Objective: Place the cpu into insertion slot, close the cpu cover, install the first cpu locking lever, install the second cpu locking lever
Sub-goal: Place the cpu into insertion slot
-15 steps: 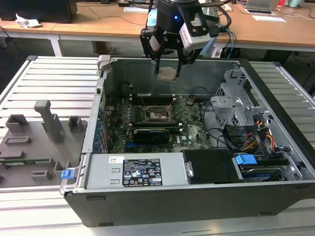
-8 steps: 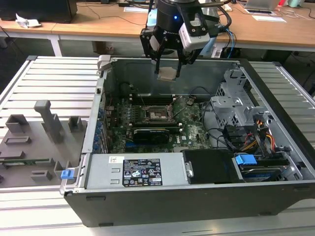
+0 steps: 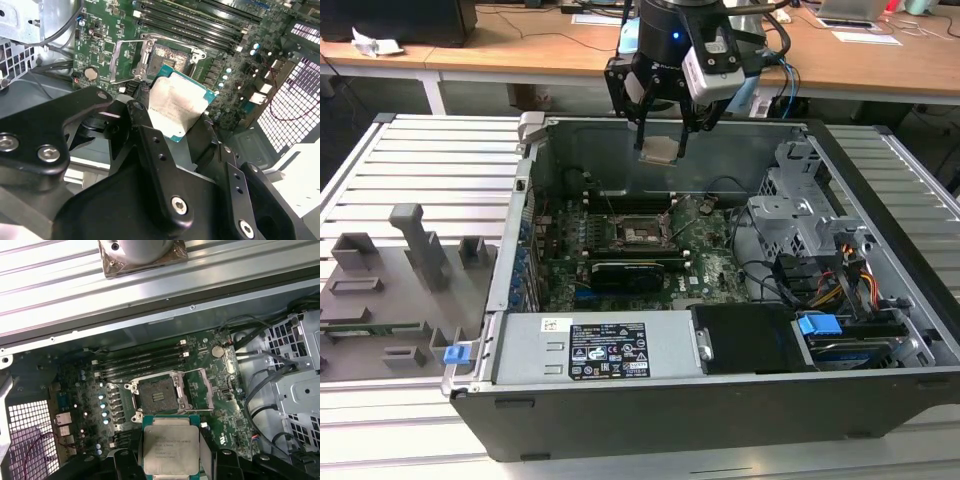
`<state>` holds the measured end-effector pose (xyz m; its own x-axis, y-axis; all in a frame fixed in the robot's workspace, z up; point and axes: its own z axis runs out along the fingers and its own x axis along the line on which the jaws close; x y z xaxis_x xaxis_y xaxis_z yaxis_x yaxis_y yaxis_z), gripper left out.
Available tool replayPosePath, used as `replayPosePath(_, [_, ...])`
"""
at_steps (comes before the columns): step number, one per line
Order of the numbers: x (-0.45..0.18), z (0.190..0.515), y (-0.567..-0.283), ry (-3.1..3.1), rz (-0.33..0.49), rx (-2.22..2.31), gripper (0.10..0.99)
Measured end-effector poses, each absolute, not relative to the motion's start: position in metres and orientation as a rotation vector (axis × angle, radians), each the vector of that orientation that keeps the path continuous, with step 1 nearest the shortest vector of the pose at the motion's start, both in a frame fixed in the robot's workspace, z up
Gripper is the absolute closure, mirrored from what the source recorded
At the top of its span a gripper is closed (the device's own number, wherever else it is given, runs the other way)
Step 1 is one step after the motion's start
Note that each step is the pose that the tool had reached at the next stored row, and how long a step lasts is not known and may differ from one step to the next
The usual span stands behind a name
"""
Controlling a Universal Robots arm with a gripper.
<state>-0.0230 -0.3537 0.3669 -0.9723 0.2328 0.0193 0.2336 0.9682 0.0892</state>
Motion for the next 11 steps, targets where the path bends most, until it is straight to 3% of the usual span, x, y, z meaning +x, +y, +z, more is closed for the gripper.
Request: replayPosePath(11, [-0.0239, 0.3663, -0.3537, -3.094, -0.143, -0.494, 0.545])
